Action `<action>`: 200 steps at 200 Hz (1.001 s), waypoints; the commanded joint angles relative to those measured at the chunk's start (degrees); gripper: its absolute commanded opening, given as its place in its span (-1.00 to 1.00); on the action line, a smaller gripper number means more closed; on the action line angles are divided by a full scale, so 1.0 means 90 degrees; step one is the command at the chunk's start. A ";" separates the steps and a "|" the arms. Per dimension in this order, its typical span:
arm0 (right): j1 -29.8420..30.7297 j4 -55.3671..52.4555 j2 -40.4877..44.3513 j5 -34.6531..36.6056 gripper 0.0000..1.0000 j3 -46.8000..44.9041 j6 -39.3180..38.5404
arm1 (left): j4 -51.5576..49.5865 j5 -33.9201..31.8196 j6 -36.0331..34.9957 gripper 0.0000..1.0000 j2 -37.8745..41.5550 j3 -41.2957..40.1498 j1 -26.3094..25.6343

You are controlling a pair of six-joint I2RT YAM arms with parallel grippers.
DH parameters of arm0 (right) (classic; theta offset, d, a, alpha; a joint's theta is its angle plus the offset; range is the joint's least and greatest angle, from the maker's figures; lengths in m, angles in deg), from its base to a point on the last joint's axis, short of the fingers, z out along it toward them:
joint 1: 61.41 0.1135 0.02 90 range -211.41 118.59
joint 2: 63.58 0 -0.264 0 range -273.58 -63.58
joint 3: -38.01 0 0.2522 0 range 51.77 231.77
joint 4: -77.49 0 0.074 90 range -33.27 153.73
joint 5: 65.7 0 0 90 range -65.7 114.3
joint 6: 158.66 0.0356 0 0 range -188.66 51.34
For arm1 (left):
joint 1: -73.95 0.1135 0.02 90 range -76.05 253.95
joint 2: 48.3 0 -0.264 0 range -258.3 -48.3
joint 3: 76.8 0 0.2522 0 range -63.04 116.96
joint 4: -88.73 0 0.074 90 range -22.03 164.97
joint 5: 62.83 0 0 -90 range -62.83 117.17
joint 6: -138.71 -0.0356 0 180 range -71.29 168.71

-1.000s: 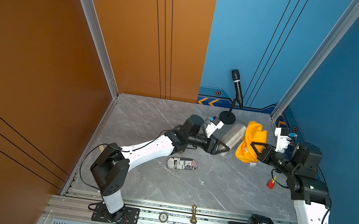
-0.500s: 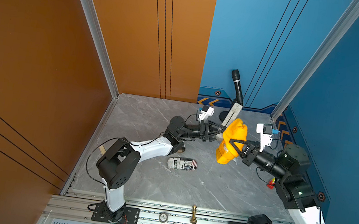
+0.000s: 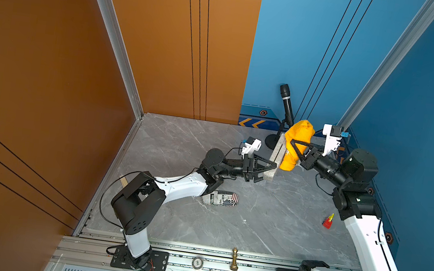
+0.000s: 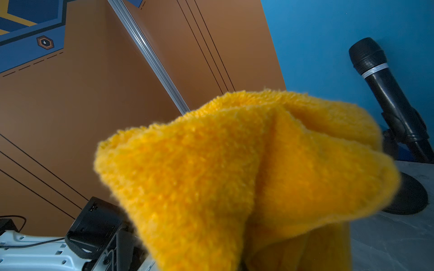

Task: Wipe the eyeglass case
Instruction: Wipe the dirt from the eyeglass case.

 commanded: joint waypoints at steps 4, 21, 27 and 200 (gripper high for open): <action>0.0305 0.0171 0.0133 -0.0365 -1.00 -0.0411 0.0095 | 0.0569 0.0567 -0.0494 -0.17 0.0467 0.0082 -0.0246; 0.0698 0.0252 0.0608 -0.0339 -1.00 -0.1014 0.0159 | 0.0568 0.0562 -0.0463 -0.17 0.0514 0.0093 -0.0220; 0.0860 0.0441 0.0798 -0.0298 -1.00 -0.1308 0.0296 | 0.0559 0.0553 -0.0449 -0.16 0.0530 0.0117 -0.0215; 0.0327 -0.0344 0.0593 -0.0868 -1.00 -0.0935 -0.0225 | -0.0303 0.0615 -0.0702 -0.26 0.0750 -0.0158 -0.0094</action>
